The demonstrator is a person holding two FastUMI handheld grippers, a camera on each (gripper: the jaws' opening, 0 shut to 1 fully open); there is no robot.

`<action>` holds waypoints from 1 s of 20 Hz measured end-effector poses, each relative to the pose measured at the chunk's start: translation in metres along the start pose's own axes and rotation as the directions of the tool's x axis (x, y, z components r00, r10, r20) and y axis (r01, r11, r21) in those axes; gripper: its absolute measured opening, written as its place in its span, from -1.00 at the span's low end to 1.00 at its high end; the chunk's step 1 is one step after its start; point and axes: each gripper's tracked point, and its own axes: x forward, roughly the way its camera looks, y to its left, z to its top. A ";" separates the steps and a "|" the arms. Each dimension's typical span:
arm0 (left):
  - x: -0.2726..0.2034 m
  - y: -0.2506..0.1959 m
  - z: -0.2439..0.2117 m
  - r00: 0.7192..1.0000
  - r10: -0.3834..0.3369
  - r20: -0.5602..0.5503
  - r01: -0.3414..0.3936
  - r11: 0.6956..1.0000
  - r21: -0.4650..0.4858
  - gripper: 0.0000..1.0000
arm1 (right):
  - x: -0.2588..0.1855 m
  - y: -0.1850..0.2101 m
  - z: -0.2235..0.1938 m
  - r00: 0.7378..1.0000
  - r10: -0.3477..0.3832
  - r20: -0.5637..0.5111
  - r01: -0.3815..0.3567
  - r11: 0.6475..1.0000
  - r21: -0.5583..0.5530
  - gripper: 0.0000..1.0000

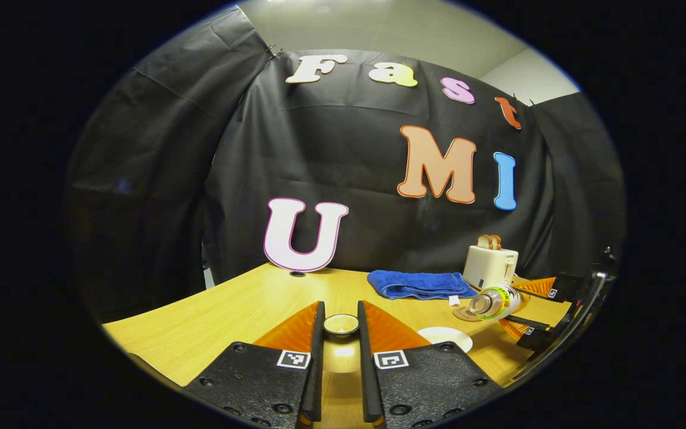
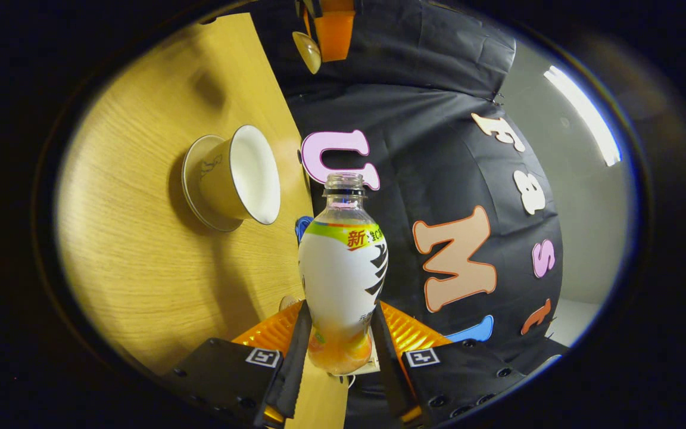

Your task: Open the teacup lid with one hand, grasp the water bottle and pour water into the teacup with the other hand; after pouring, place the water bottle on the coaster and then close the teacup lid.

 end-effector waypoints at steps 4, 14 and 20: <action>0.000 -0.002 -0.003 1.000 -0.004 -0.009 0.004 1.000 -0.008 -0.52 | -0.002 -0.002 0.004 1.000 0.005 0.027 -0.002 0.994 -0.107 0.22; 0.001 -0.002 -0.001 1.000 -0.001 -0.006 0.001 1.000 0.001 -0.52 | -0.001 -0.007 0.006 0.998 0.045 0.054 -0.028 0.955 -0.296 0.22; 0.000 -0.002 -0.004 1.000 -0.003 -0.014 0.002 1.000 -0.006 -0.54 | -0.001 -0.009 0.006 0.995 0.063 0.072 -0.027 0.910 -0.414 0.21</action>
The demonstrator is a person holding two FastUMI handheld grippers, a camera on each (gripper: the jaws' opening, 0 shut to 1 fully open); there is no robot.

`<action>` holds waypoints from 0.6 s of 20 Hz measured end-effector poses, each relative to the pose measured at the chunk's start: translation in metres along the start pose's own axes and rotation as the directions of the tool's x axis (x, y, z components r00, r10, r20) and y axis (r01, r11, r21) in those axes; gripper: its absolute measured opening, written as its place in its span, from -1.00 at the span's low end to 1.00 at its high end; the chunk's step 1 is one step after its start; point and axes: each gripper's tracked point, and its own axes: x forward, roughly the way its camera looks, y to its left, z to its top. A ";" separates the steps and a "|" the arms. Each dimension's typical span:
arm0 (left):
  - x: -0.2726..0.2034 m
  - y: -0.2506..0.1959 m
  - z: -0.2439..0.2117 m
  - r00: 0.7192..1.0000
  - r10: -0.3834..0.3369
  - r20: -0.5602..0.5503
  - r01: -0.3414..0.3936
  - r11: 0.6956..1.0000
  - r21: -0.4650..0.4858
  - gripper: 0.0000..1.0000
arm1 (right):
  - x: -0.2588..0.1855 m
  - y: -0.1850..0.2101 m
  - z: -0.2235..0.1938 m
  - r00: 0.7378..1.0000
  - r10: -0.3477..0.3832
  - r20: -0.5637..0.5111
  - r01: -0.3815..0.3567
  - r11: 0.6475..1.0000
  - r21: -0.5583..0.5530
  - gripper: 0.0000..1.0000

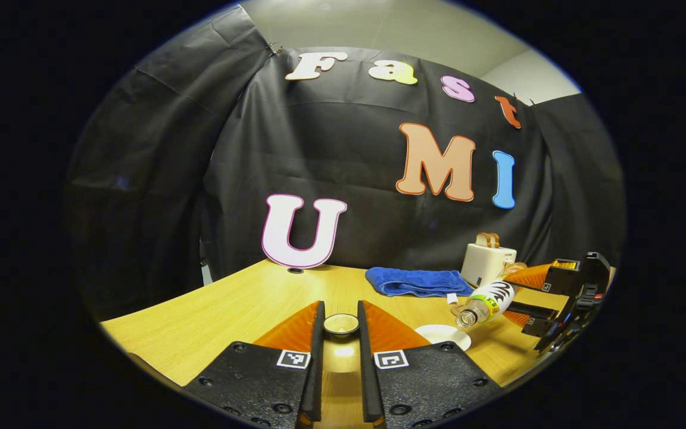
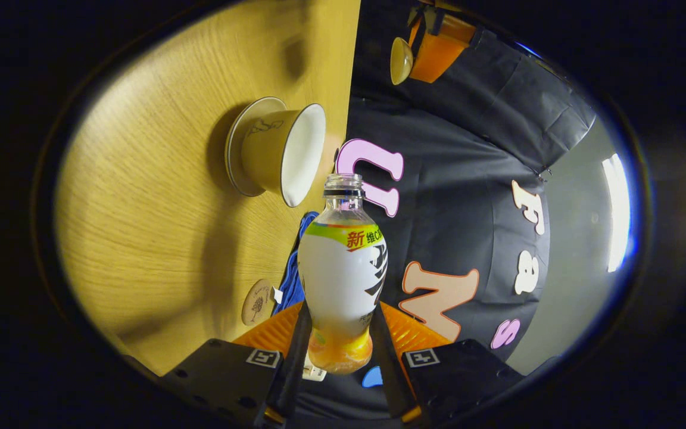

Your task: Open the teacup lid with one hand, grasp the water bottle and pour water into the teacup with the other hand; after pouring, place the water bottle on the coaster and then close the teacup lid.

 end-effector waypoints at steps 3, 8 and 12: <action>0.001 0.001 -0.001 1.000 0.001 0.001 -0.001 1.000 0.002 -0.52 | 0.001 -0.001 -0.001 1.000 0.005 0.005 -0.005 0.999 -0.037 0.21; 0.002 -0.002 -0.002 1.000 -0.007 -0.003 0.007 1.000 -0.003 -0.51 | 0.003 -0.006 -0.002 1.000 0.012 0.021 -0.009 0.993 -0.121 0.21; 0.002 -0.001 -0.002 1.000 -0.004 -0.004 0.004 1.000 -0.004 -0.52 | 0.005 -0.005 -0.002 1.000 0.015 0.026 -0.011 0.984 -0.176 0.21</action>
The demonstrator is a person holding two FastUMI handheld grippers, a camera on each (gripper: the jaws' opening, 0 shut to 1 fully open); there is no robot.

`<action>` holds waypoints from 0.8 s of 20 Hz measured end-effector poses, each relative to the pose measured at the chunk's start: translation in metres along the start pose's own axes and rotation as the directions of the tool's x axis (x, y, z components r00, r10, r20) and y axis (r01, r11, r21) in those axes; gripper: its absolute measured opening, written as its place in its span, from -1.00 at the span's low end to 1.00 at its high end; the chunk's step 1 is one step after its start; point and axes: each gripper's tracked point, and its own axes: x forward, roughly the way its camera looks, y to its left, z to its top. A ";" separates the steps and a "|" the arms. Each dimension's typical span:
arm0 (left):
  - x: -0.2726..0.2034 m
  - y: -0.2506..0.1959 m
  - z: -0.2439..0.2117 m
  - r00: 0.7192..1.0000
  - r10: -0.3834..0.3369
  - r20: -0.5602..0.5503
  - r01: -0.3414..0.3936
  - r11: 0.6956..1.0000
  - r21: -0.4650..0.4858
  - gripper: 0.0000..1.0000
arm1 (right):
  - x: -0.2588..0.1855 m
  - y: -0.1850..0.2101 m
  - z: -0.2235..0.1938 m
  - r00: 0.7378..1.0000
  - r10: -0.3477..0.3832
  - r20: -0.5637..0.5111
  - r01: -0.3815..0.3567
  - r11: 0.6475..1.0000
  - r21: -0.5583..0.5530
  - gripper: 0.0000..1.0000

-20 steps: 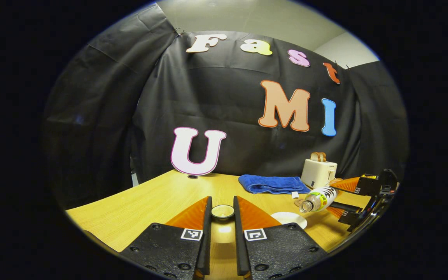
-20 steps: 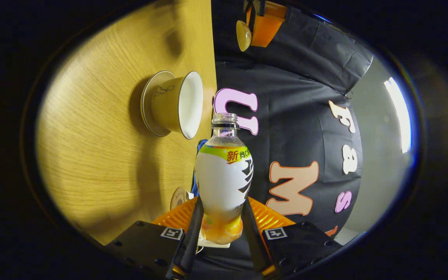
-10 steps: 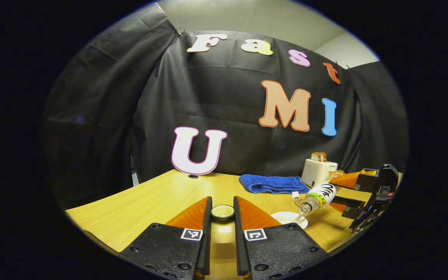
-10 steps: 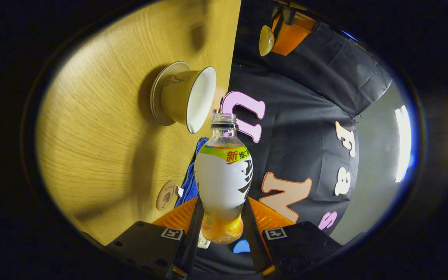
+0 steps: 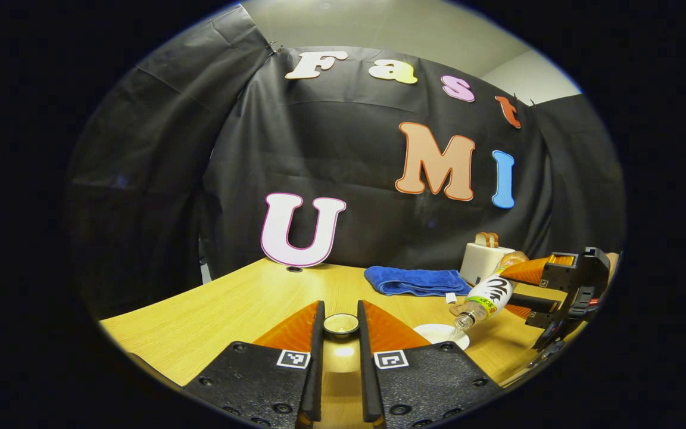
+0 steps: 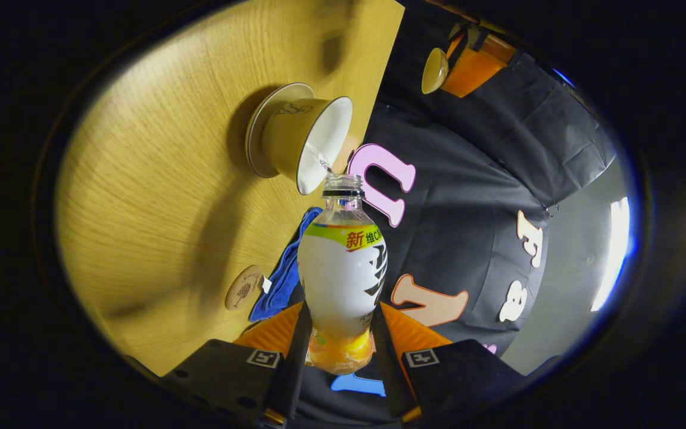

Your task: Open the teacup lid with one hand, grasp the water bottle and pour water into the teacup with the other hand; after pouring, place the water bottle on the coaster and then close the teacup lid.

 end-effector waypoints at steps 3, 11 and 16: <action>0.000 -0.002 -0.002 1.000 -0.005 -0.003 0.005 1.000 -0.003 -0.52 | 0.000 -0.002 -0.001 1.000 0.001 0.017 0.000 0.999 -0.050 0.21; 0.000 -0.004 -0.002 1.000 -0.009 -0.009 0.009 1.000 -0.001 -0.52 | -0.002 -0.003 0.004 0.998 0.005 0.059 0.004 0.990 -0.141 0.21; -0.001 -0.002 -0.001 1.000 -0.004 -0.004 0.004 1.000 0.004 -0.52 | -0.001 -0.004 0.005 0.997 0.023 0.073 -0.011 0.988 -0.154 0.21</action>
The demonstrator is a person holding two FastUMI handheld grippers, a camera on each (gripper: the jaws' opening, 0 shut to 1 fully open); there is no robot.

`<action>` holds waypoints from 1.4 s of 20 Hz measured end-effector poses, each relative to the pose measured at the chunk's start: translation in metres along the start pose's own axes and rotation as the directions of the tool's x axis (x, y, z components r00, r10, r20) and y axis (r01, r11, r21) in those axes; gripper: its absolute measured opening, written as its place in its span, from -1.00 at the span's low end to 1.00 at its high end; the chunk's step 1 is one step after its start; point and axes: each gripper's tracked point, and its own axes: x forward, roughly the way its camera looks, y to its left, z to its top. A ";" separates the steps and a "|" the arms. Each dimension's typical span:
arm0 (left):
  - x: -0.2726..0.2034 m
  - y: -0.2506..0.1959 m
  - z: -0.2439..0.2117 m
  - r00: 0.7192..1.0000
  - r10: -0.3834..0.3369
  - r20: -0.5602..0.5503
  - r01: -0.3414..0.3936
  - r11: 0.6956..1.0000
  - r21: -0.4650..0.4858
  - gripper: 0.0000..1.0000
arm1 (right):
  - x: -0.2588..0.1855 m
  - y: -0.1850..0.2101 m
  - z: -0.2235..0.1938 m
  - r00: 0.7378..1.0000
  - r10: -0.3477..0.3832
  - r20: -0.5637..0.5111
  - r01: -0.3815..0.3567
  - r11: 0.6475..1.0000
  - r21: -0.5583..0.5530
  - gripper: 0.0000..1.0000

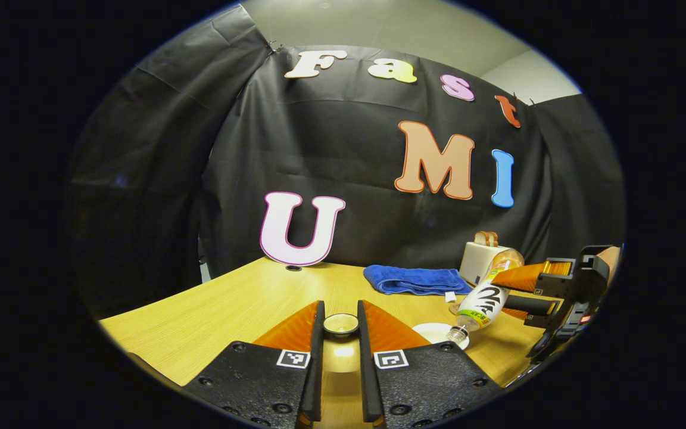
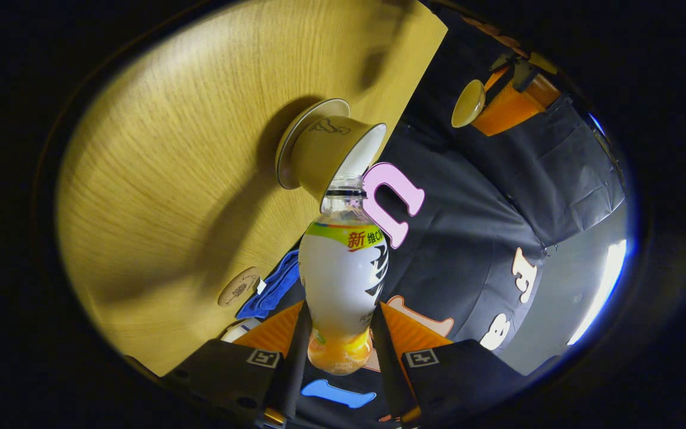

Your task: Open the teacup lid with one hand, grasp the water bottle and pour water into the teacup with the other hand; after pouring, place the water bottle on the coaster and then close the teacup lid.

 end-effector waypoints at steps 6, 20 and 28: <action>-0.001 -0.002 0.003 1.000 -0.006 0.009 0.006 1.000 0.004 -0.52 | -0.001 0.004 0.000 1.000 0.008 -0.010 -0.007 0.997 0.083 0.21; 0.000 -0.008 -0.002 1.000 -0.023 -0.007 0.023 0.999 -0.025 -0.52 | -0.010 0.016 -0.002 0.996 0.045 -0.082 0.006 0.842 0.539 0.19; 0.001 -0.018 -0.006 0.999 -0.045 -0.015 0.044 0.999 -0.031 -0.52 | -0.013 0.012 0.010 0.996 0.087 -0.028 -0.026 0.566 0.824 0.19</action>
